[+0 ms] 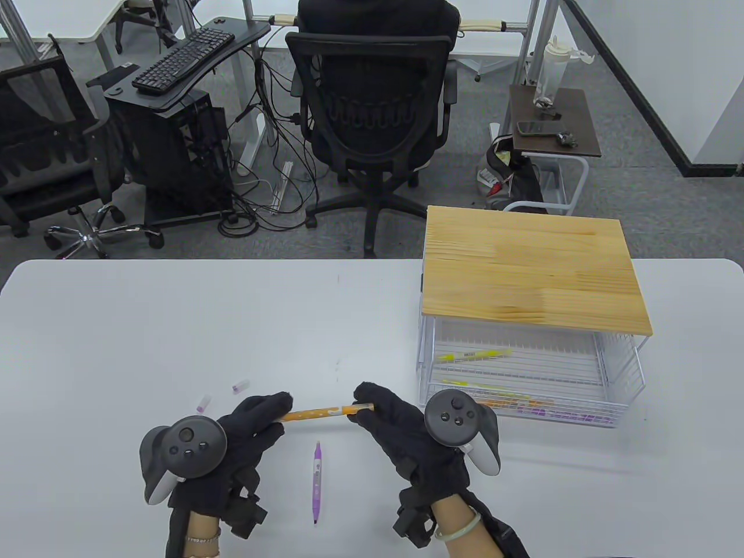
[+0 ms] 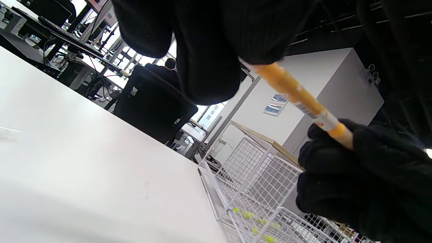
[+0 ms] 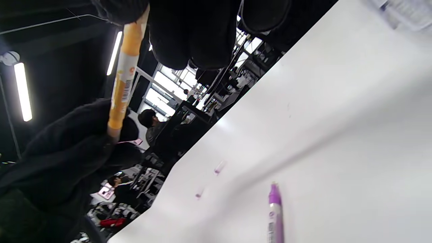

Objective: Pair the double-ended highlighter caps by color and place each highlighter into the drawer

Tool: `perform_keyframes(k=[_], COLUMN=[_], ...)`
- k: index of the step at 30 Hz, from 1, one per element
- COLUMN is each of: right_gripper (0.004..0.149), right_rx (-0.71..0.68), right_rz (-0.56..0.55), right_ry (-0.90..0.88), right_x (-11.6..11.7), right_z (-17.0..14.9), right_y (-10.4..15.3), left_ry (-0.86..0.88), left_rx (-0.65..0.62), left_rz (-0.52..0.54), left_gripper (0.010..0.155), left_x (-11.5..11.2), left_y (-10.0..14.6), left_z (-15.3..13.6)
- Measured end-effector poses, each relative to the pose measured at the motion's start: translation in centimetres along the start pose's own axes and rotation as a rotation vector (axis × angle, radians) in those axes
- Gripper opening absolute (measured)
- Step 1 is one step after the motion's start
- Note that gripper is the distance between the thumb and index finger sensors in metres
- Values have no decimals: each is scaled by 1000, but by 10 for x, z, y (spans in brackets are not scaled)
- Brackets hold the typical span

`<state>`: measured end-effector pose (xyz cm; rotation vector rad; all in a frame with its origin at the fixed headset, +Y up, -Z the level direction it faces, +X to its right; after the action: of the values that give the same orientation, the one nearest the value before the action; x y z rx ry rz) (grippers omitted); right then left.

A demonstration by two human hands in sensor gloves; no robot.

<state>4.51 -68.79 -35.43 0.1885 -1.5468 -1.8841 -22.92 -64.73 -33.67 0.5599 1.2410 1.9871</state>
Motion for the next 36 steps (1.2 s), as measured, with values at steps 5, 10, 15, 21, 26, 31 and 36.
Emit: perform_keyframes(k=[5, 10, 15, 21, 26, 31, 36], right_gripper=[46, 45, 46, 45, 46, 45, 44], right_rx=[14, -6, -11, 3, 0, 4, -15], right_rz=[-22, -38, -13, -10, -28, -82, -61], right_ry=[99, 131, 115, 186, 265, 371, 342], right_x=[-1, -2, 2, 8, 10, 8, 9], right_z=[-4, -1, -2, -3, 1, 5, 7], right_y=[0, 1, -1, -3, -2, 0, 1], left_ry=[46, 35, 5, -41, -67, -91, -101], left_rx=[-26, -41, -32, -17, -30, -31, -23], left_rz=[-55, -116, -125, -125, -131, -149, -151], left_gripper=[46, 48, 49, 49, 49, 50, 49], left_x=[-5, -11, -11, -9, -11, -14, -16], left_y=[-5, -7, -8, -7, -6, -7, -8], left_z=[-2, -1, -3, -3, 3, 7, 4])
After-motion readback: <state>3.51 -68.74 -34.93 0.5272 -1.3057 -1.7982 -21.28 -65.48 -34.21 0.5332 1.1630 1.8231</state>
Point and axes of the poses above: the tracker on the back of each hand, its own z axis roughly to the thumb side, its own y axis roughly from the fingertips to the wrist, x = y × z, the point moved 5 cm from there along -y, roughly from the wrist to the fingertips, and after that the axes turned 4 degrees about -x, right-handed, at the moved point
